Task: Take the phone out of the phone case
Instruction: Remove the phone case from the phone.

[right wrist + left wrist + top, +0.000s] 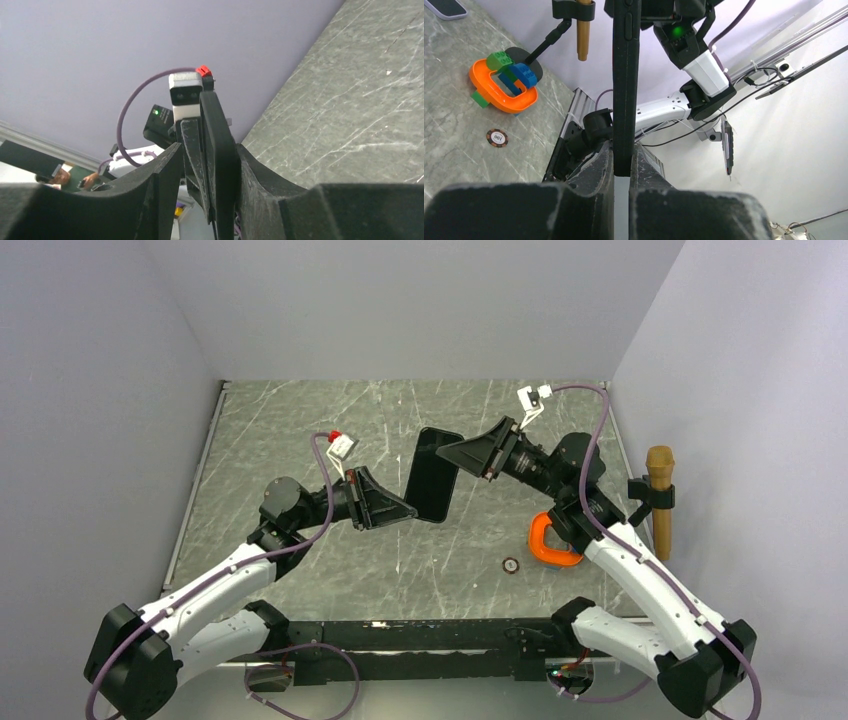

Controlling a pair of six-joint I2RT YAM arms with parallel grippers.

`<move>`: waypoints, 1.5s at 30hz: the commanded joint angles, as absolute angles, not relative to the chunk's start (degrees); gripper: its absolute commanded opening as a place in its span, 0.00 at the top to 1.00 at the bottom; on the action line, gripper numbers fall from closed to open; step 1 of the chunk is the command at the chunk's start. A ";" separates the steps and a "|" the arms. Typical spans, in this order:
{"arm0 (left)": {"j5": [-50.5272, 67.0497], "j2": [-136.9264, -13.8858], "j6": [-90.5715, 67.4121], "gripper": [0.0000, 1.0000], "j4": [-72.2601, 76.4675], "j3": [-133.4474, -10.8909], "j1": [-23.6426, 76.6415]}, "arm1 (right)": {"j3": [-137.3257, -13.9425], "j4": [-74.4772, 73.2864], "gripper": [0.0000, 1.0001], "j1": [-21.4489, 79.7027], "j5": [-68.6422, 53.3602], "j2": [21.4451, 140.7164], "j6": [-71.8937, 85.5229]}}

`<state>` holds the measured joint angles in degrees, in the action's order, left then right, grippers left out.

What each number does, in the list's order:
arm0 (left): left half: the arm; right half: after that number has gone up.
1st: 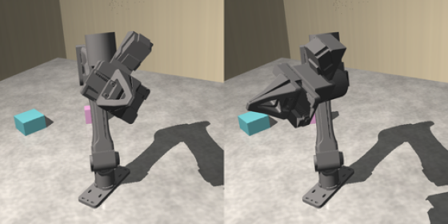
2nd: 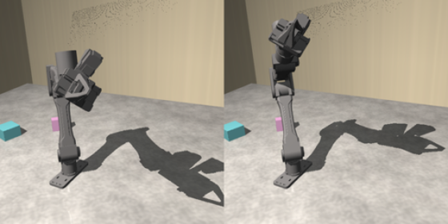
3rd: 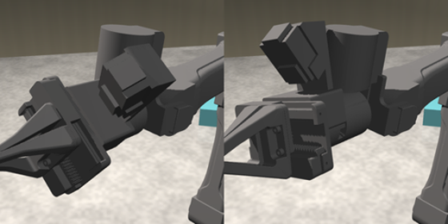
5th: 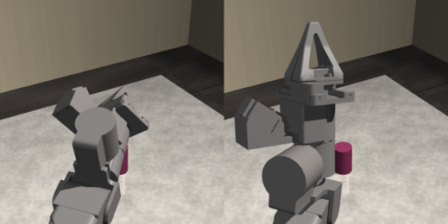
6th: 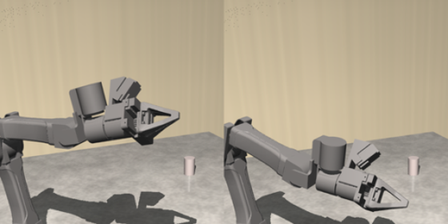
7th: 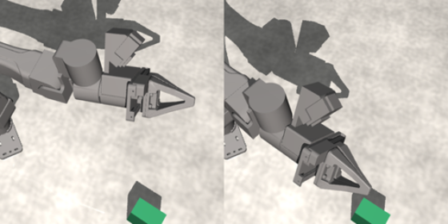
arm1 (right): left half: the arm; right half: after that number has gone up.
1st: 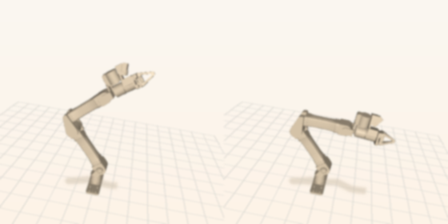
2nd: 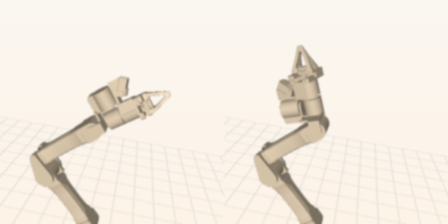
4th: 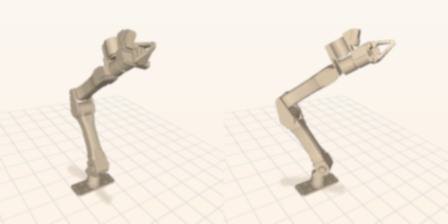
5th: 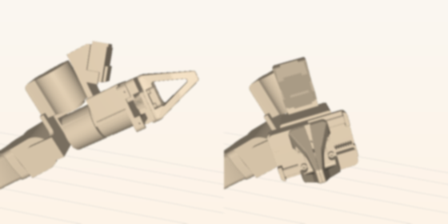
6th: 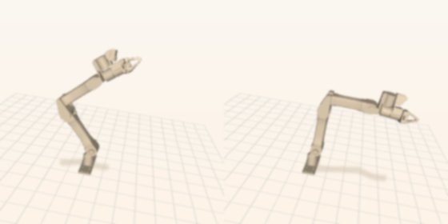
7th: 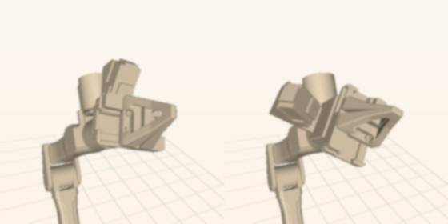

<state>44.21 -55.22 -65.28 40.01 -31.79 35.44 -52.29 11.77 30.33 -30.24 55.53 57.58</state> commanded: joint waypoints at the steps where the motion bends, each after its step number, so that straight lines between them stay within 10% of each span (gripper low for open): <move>1: 45.58 -53.52 -66.02 1.00 47.49 -32.08 35.51 | -56.03 16.67 0.57 28.45 -34.88 57.25 60.40; 9: 45.35 -52.74 -66.42 1.00 48.05 -31.95 35.51 | -55.66 18.12 0.67 27.75 -35.39 57.58 61.78; 13: 46.03 -53.20 -66.65 0.97 46.65 -32.92 35.50 | -55.79 18.85 1.00 27.77 -36.23 58.27 63.00; 18: 44.46 -50.59 -64.88 0.18 42.04 -31.63 35.42 | -55.43 20.41 1.00 26.85 -36.53 57.75 66.47; 20: 42.99 -48.83 -64.41 0.08 39.22 -30.90 35.33 | -55.35 20.46 1.00 26.27 -36.34 57.38 67.28; 45: 44.66 -49.07 -68.32 0.67 43.41 -31.45 35.33 | -49.48 33.13 1.00 24.63 -40.46 57.45 78.27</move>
<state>43.99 -47.92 -66.63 36.01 -29.36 35.33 -45.56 27.16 24.84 -38.63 57.89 76.03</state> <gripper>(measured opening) 0.371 0.155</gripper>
